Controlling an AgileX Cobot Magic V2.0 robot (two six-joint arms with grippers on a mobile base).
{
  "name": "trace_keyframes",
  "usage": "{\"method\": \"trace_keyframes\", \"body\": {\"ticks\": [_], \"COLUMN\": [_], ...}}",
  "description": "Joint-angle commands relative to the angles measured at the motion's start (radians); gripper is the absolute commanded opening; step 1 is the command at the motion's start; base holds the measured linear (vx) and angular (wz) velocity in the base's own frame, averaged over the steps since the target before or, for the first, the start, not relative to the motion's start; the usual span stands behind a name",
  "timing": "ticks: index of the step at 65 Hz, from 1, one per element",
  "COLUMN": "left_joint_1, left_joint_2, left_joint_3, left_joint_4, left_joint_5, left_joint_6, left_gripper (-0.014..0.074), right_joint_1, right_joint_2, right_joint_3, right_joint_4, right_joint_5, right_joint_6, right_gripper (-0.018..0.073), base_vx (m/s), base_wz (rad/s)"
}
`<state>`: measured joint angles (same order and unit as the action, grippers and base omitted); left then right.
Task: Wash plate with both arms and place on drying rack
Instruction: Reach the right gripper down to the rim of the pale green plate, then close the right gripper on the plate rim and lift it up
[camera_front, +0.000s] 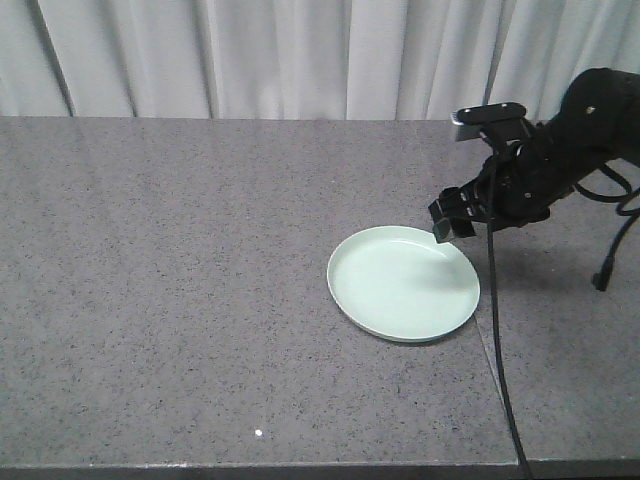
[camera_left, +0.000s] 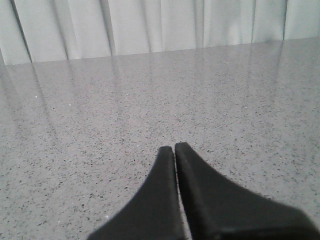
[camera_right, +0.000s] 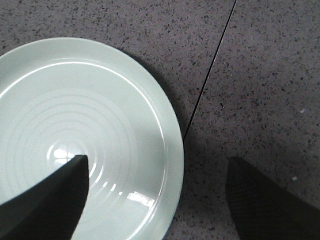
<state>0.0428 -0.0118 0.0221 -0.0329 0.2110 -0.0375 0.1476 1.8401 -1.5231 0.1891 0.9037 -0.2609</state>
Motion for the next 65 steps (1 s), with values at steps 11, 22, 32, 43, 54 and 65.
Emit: {"method": "trace_keyframes", "body": {"ticks": [11, 22, 32, 43, 54, 65], "left_joint_1": [0.001, 0.001, 0.001, 0.001, 0.001, 0.001], "left_joint_2": [-0.014, -0.014, -0.014, -0.014, -0.014, -0.014], "left_joint_3": [-0.021, -0.021, -0.021, -0.021, -0.021, -0.021], "left_joint_4": [-0.002, -0.002, -0.002, -0.002, -0.002, -0.002], "left_joint_5": [-0.07, -0.07, -0.07, -0.07, -0.07, -0.07], "left_joint_6": [-0.007, -0.007, -0.007, -0.007, -0.007, -0.007], "left_gripper": [-0.0006, -0.0006, -0.0006, -0.0006, -0.0006, -0.0006], "right_joint_1": [0.026, 0.026, 0.026, 0.026, 0.026, 0.026], "right_joint_2": [0.063, 0.117, 0.14, 0.14, 0.14, 0.138], "right_joint_3": [-0.114, -0.123, -0.123, -0.124, -0.124, -0.124], "right_joint_4": [-0.106, -0.106, -0.11, -0.143, -0.158, -0.159], "right_joint_5": [0.0, 0.038, 0.06, 0.064, 0.083, 0.087], "right_joint_6": [0.112, 0.117, 0.119, 0.158, 0.159, 0.149], "right_gripper": [0.0539, 0.0539, 0.052, 0.0336, 0.0036, -0.0009], "base_vx": [0.0, 0.0, 0.0, 0.0, 0.0, 0.0], "base_wz": [0.0, 0.0, 0.0, 0.0, 0.0, 0.0]}}
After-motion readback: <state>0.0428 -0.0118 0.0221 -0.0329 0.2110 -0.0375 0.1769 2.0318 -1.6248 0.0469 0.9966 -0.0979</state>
